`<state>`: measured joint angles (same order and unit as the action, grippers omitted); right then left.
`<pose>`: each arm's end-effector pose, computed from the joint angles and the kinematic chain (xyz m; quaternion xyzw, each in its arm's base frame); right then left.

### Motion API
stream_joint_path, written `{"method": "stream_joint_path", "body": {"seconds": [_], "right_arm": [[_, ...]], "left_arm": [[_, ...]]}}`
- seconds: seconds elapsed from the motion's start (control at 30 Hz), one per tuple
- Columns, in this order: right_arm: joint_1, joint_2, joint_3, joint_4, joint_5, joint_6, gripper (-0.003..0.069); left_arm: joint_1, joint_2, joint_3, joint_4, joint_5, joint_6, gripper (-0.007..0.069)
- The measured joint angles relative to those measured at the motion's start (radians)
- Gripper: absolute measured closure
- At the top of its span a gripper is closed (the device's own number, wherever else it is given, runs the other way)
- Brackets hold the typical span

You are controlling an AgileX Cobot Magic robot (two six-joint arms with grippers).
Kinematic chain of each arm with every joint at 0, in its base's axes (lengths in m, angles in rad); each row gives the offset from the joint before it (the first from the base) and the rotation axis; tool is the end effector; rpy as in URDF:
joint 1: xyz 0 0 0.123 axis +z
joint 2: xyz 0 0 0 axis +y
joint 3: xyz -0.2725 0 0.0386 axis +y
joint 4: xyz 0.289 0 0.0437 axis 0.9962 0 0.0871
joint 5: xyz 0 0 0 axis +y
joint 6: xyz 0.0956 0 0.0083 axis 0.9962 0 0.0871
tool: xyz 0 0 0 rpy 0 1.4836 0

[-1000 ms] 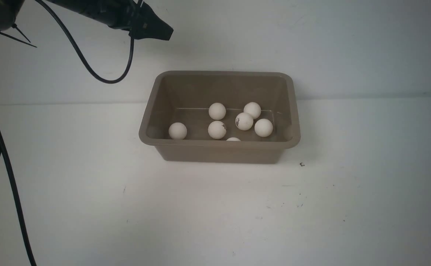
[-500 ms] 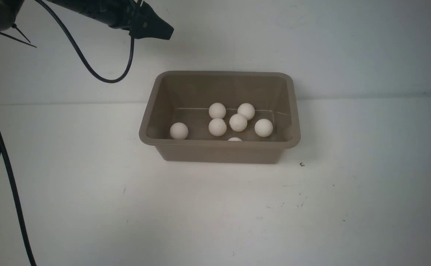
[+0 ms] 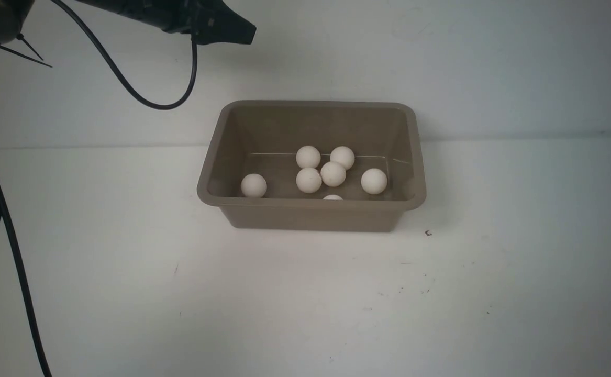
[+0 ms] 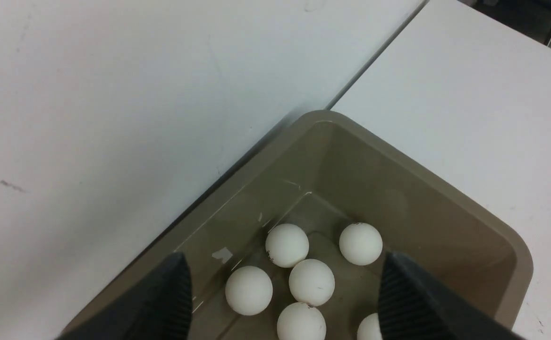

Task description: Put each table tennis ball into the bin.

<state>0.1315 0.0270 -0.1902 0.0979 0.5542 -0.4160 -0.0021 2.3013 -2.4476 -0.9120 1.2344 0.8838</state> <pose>0.0967 0.0178 0.2305 -0.2000 0.7800 -0.0389 0.5917 0.5336 -0.0728 0.3389 0.3488 0.7882 -0.2900 0.4159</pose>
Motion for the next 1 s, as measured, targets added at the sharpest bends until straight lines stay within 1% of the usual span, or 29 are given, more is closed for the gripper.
{"method": "stream_joint_path", "body": {"seconds": [0.17,0.47,0.6,1.0], "right_arm": [[-0.060,-0.039,0.068,-0.003,0.000,0.000,0.0197],[-0.068,-0.039,0.151,-0.003,-0.001,0.000,0.0197],[-0.068,-0.039,0.180,-0.021,-0.003,0.000,0.0197],[-0.068,-0.039,0.190,-0.021,-0.029,0.000,0.0197]], "left_arm": [[0.000,0.000,0.000,0.020,0.000,0.000,0.0151],[0.000,0.000,0.000,0.032,0.000,0.000,0.0229],[0.000,0.000,0.000,0.033,0.000,0.000,0.0230],[0.000,0.000,0.000,0.021,0.000,0.000,0.0230]]}}
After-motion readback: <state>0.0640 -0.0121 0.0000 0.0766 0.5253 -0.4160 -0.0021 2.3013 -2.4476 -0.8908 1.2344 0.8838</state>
